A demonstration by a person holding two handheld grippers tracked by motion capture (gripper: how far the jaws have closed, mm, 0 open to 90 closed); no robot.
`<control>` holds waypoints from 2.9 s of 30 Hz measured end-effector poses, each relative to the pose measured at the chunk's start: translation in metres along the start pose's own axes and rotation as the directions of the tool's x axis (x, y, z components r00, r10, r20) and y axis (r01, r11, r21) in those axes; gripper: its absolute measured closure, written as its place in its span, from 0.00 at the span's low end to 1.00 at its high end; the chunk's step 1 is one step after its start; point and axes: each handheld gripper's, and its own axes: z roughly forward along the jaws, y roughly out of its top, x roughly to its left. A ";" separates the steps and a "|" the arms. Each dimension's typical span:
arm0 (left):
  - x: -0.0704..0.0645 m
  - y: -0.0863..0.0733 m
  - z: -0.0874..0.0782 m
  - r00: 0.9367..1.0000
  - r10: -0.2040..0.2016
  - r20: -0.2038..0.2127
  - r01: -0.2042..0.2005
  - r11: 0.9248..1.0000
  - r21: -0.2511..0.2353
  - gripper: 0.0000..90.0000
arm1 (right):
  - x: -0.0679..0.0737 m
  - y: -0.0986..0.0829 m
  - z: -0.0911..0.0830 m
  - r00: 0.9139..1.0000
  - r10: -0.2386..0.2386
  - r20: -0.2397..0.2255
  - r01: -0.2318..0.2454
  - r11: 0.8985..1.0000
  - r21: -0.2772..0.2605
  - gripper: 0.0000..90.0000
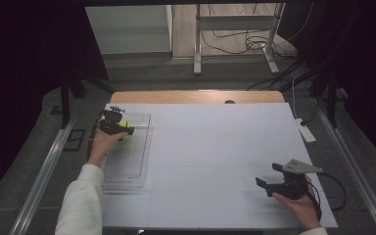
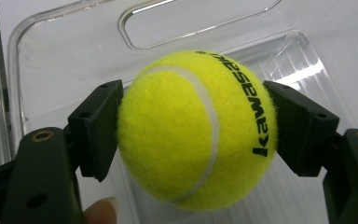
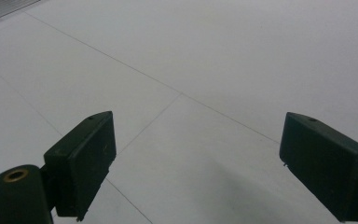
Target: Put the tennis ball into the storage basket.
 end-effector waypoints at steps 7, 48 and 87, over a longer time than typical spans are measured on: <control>0.000 0.000 0.001 1.000 -0.001 -0.014 0.002 1.000 0.009 0.27 | 0.000 0.000 0.000 1.000 0.000 0.002 0.000 1.000 0.001 0.12; -0.007 -0.017 -0.048 0.984 -0.012 0.179 0.062 0.958 -0.279 0.15 | -0.003 -0.002 -0.001 1.000 0.012 -0.004 -0.012 1.000 -0.006 0.12; -0.053 -0.094 -0.106 0.925 0.147 0.349 0.008 0.914 -0.407 0.15 | 0.000 -0.001 -0.003 1.000 0.003 0.007 -0.003 1.000 0.003 0.12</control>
